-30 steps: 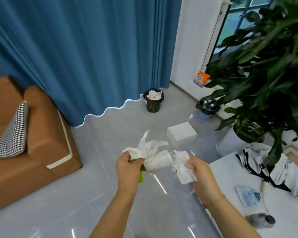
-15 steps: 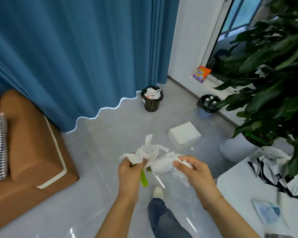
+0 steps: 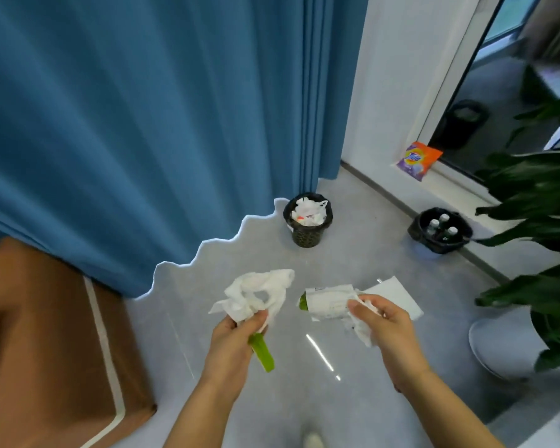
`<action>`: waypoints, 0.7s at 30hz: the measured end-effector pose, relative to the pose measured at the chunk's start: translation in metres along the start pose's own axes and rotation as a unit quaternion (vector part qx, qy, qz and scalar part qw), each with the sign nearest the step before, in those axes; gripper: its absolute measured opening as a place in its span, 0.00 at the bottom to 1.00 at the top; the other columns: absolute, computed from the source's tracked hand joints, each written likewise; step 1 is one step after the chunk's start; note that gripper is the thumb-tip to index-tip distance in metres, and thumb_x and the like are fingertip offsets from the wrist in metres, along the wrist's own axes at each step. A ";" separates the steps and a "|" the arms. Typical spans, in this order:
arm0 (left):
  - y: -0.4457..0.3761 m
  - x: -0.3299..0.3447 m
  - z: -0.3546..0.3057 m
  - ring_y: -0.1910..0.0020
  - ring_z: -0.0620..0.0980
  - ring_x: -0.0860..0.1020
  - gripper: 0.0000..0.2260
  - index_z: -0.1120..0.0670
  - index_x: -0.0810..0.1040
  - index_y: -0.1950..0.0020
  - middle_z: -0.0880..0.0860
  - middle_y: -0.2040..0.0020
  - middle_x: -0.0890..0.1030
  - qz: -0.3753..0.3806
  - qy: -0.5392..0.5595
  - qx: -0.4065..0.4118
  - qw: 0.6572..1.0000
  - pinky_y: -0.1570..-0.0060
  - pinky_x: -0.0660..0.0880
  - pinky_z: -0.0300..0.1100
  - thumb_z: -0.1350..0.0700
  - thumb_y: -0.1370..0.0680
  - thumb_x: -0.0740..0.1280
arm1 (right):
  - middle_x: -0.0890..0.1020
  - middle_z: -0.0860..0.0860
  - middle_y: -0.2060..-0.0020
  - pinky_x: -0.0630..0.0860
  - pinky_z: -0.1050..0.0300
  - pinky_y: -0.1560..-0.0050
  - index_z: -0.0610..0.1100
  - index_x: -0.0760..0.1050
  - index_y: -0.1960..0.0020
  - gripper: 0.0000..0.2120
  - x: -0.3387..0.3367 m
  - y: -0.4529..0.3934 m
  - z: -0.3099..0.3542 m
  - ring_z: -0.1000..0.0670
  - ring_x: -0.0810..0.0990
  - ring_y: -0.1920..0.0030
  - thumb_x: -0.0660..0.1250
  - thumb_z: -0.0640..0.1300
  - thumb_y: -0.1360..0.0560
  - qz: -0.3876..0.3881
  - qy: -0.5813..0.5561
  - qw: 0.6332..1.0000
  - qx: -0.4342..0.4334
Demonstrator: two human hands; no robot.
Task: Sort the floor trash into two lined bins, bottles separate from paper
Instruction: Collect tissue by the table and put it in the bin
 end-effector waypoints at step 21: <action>-0.439 0.086 -0.135 0.48 0.50 0.81 0.15 0.57 0.79 0.42 0.52 0.48 0.84 0.087 -0.140 -0.067 0.984 0.48 0.75 0.43 0.64 0.28 0.71 | 0.78 0.55 0.52 0.75 0.68 0.55 0.53 0.72 0.40 0.19 0.126 -0.352 0.113 0.55 0.79 0.53 0.71 0.39 0.28 -0.160 0.189 0.964 -0.102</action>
Point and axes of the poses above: each hand's wrist, its own y-axis away from the middle knuckle, its own x-axis out of the palm, z = x × y, the point moved 4 cm from there along -y, towards the middle knuckle
